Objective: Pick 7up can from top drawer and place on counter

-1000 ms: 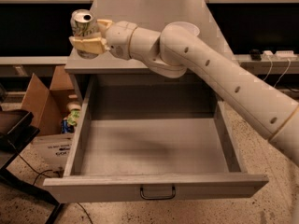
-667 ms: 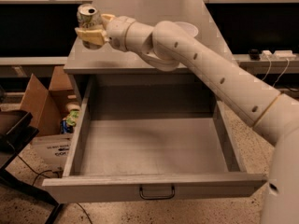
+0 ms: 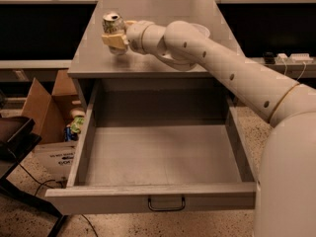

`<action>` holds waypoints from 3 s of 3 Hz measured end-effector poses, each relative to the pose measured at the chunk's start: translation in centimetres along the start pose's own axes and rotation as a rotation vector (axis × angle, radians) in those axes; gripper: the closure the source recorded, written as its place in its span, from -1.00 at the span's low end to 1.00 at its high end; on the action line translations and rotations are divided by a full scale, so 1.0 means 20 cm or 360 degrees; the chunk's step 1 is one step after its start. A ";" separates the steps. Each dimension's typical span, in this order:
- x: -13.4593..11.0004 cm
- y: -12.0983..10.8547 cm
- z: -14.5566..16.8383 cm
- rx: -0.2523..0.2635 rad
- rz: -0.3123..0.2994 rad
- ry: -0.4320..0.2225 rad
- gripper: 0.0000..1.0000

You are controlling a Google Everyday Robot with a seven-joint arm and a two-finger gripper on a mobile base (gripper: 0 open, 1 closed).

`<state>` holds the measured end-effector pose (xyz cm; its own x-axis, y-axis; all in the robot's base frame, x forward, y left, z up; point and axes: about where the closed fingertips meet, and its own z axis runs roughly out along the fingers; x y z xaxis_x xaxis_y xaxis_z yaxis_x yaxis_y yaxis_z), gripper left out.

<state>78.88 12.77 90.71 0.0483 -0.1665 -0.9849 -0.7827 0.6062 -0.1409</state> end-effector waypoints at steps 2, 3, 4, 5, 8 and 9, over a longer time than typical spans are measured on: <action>0.20 -0.13 -0.03 0.0080 0.0063 0.0071 0.64; 0.20 -0.13 -0.03 0.0080 0.0063 0.0071 0.17; 0.20 -0.13 -0.03 0.0080 0.0063 0.0071 -0.29; 0.19 -0.13 -0.03 0.0080 0.0063 0.0071 -0.75; -0.25 0.11 -0.32 0.0053 -0.0405 0.0452 -1.00; -0.33 0.06 -0.69 0.0214 -0.0475 0.0560 -1.00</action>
Offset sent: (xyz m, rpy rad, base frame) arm 0.0158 -0.0246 -0.0282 -0.0106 0.0403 -0.0536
